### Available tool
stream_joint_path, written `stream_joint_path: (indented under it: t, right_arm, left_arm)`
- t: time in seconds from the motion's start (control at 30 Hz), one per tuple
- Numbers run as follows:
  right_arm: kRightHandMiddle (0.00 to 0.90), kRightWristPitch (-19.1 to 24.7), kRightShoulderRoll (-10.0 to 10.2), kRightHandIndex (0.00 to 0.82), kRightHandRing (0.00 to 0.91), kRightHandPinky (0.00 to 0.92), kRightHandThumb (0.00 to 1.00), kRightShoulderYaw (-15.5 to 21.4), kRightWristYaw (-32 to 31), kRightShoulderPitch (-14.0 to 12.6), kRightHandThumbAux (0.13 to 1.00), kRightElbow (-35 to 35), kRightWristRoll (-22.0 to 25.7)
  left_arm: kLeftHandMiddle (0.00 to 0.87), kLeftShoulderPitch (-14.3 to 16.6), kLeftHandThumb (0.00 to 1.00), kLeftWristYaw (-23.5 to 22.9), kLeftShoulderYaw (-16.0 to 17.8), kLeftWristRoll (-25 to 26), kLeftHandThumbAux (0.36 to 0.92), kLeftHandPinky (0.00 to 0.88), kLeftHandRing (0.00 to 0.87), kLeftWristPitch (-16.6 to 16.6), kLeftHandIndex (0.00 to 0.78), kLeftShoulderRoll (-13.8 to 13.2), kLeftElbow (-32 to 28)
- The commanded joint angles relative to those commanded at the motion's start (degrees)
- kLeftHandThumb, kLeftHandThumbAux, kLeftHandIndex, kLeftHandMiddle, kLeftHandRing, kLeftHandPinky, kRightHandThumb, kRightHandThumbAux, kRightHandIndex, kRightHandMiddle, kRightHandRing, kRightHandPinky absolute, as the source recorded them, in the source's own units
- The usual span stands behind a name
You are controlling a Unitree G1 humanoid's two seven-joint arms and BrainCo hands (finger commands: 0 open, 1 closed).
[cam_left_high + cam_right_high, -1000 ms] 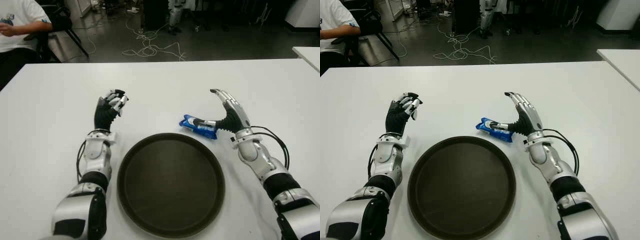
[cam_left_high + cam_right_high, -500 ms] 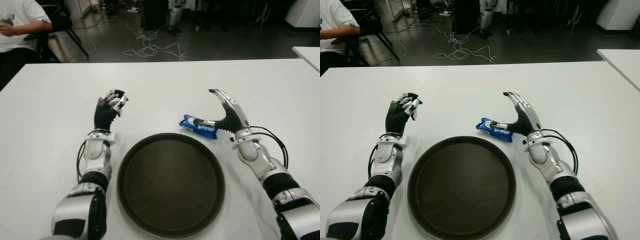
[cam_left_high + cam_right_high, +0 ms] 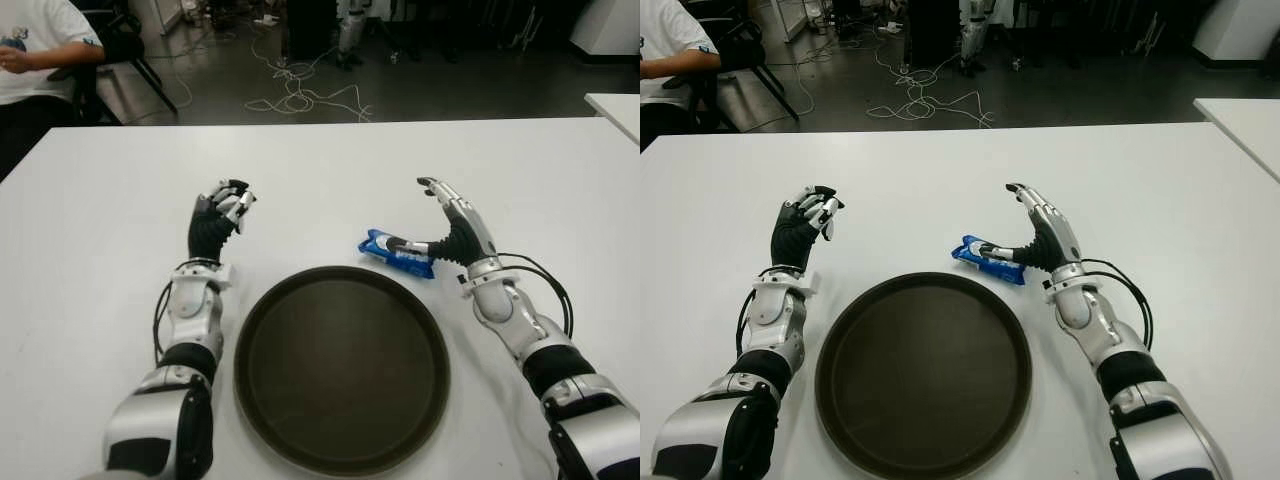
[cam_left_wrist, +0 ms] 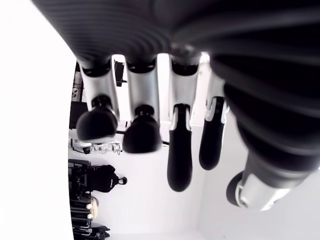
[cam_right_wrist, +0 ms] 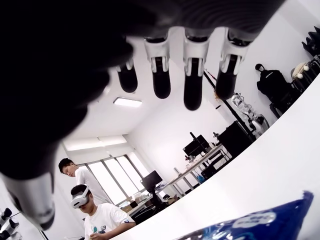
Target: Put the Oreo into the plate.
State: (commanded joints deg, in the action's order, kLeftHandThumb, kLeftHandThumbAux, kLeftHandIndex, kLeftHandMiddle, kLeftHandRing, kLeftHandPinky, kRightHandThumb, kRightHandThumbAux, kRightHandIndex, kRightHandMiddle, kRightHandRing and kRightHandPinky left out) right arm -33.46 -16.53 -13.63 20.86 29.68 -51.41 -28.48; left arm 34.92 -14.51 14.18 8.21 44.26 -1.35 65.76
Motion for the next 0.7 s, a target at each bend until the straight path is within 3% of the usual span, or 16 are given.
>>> stream_joint_path:
  t: [0.3, 0.7]
  right_arm:
    - [0.179, 3.16, -0.47, 0.132, 0.201, 0.22, 0.0, -2.35, -2.03, 0.79, 0.729, 0.81, -2.62]
    - [0.18, 11.22, -2.54, 0.127, 0.198, 0.213, 0.0, -5.02, -7.74, -0.45, 0.747, 9.29, -6.46]
  left_arm:
    - [0.523, 0.17, 0.859, -0.18, -0.04, -0.14, 0.661, 0.8, 0.794, -0.39, 0.417, -0.33, 0.2]
    - [0.524, 0.12, 0.858, -0.23, -0.03, -0.31, 0.662, 0.804, 0.808, -0.55, 0.414, -0.52, 0.25]
